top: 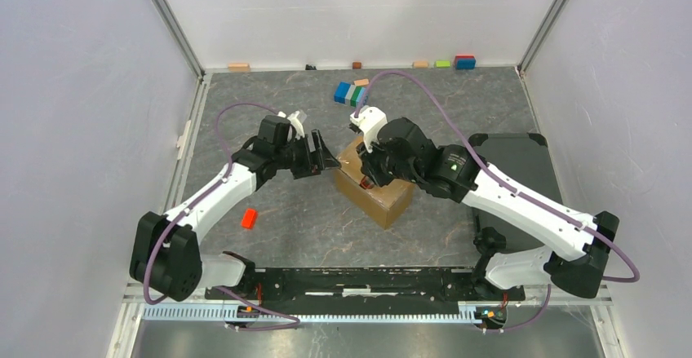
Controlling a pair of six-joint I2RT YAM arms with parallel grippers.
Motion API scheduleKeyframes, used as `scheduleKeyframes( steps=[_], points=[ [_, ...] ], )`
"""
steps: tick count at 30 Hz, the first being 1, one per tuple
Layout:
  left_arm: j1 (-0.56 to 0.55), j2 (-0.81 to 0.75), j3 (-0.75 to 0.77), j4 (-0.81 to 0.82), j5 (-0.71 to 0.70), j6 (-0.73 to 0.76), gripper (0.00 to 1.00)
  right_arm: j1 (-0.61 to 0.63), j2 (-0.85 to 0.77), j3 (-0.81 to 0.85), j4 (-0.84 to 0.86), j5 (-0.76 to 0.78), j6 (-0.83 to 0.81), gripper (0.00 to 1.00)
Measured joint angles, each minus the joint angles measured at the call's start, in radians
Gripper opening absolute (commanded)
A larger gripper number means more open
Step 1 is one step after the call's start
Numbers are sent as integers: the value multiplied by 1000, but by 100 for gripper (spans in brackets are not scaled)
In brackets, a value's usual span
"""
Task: Unpack the express box
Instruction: Cut the express box at the center of the board.
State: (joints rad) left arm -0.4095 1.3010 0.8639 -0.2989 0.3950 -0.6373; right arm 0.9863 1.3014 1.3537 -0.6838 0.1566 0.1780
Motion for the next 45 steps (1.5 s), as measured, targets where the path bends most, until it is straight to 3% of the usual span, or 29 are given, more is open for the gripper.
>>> scheduleKeyframes(
  steps=[45],
  points=[
    [48,37,20,5,33,7,81,11,-151,-37,-199,22,9,0]
  ],
)
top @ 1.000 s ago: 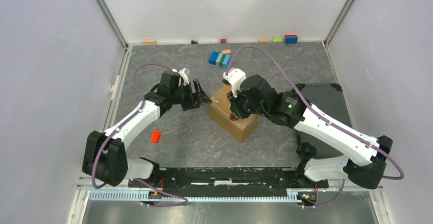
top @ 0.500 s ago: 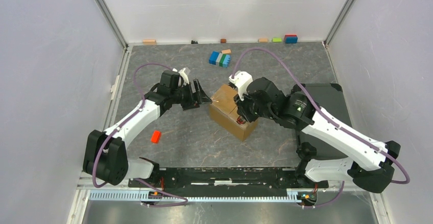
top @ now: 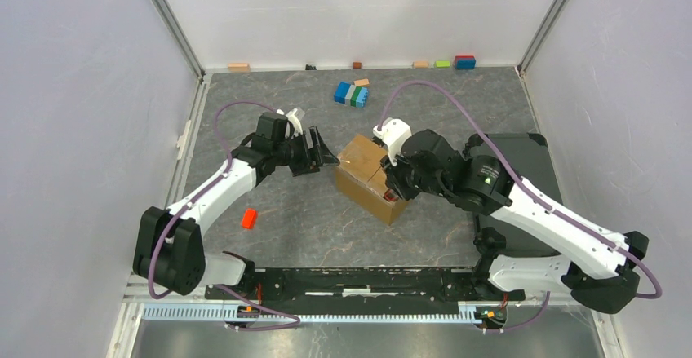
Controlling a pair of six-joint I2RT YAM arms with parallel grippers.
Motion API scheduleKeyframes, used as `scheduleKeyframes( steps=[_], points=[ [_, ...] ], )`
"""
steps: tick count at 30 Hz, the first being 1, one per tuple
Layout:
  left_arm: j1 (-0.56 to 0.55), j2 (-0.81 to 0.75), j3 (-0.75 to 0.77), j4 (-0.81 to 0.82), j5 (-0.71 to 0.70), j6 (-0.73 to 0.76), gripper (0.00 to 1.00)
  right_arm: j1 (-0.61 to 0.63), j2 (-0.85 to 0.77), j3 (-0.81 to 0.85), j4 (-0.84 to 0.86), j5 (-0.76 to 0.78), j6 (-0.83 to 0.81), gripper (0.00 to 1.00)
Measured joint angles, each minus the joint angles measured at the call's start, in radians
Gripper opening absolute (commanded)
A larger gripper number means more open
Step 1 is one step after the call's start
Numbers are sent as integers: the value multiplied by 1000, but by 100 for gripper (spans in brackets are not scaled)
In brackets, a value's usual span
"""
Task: Unpack the express box
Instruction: Cut the express box at the center of the board.
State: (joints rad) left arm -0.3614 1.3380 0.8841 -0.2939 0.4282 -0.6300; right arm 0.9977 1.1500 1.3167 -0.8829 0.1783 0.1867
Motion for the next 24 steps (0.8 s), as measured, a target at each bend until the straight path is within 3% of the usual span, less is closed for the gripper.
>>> scheduleKeyframes(
  steps=[24],
  points=[
    [0,11,1,8,18,3,81,4,-97,-43,-62,63,34,0]
  ],
)
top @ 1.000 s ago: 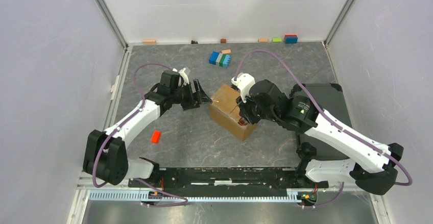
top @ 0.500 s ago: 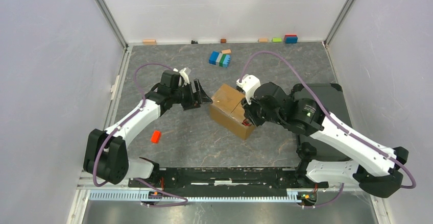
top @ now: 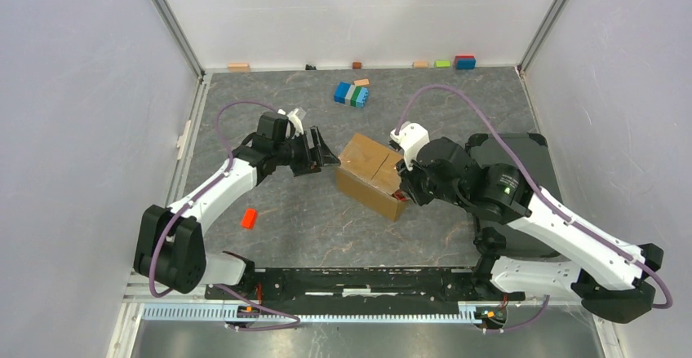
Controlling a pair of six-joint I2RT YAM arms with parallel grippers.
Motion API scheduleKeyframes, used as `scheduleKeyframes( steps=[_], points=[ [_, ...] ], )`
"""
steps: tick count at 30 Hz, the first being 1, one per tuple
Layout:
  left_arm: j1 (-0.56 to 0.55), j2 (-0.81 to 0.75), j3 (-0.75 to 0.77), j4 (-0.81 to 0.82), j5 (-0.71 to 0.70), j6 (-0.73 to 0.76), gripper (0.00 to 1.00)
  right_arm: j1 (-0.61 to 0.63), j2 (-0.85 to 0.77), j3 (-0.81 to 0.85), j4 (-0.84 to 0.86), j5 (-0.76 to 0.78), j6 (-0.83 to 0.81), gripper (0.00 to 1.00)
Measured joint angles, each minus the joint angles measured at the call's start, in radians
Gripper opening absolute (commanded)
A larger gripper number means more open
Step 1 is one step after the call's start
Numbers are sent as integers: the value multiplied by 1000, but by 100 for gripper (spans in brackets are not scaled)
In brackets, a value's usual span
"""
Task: Unpack the express box
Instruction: Cut the express box at the center of the board.
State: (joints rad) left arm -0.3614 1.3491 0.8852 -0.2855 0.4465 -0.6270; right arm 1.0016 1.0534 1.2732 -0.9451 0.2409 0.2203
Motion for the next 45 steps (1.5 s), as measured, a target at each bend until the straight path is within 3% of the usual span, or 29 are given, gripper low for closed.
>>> scheduleKeyframes(
  steps=[17,25,35,45],
  points=[
    [0,-1,24,-32,-4,22,83,0,-40,30,-63,41,20,0],
    [-2,-4,90,-96,-81,45,83,0,-71,80,-142,80,20,0],
    [-42,-98,144,-151,-105,84,83,0,-130,14,-77,49,42,0],
    [-223,-123,210,-54,-106,56,81,3,-142,-90,41,-5,58,0]
  ],
)
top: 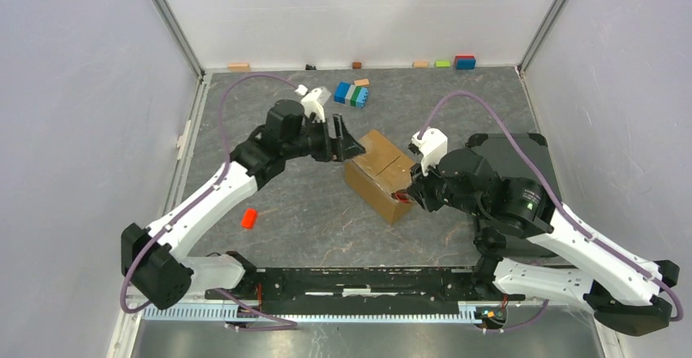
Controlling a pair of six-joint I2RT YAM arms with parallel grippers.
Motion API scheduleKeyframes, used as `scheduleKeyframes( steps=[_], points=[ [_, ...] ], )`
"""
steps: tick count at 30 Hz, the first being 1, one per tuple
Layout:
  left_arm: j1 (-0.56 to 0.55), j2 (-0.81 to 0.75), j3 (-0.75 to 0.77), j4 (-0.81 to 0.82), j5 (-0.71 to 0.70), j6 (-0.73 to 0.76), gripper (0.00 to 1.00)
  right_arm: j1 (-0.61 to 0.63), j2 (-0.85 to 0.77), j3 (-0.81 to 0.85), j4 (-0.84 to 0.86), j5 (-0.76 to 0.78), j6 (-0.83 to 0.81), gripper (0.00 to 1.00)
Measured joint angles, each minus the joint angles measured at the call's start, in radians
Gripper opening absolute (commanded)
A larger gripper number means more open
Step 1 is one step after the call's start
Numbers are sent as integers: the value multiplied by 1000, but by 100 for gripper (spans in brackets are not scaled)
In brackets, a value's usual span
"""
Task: Unpack the express box
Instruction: Cut the express box at the center of the board, then adjust the knife.
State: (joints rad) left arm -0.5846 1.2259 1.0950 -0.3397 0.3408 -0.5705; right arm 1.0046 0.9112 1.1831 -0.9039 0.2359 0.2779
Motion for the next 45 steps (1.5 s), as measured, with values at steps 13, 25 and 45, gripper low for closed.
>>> scheduleKeyframes(
  steps=[13,25,45],
  points=[
    [-131,200,-1,219,2,-94,85,2,-17,11,55,26,13,0],
    [-115,-57,155,-92,298,411,84,2,37,89,82,-239,-69,0],
    [-292,-97,-89,124,500,618,78,2,78,150,76,-472,-127,0]
  ],
)
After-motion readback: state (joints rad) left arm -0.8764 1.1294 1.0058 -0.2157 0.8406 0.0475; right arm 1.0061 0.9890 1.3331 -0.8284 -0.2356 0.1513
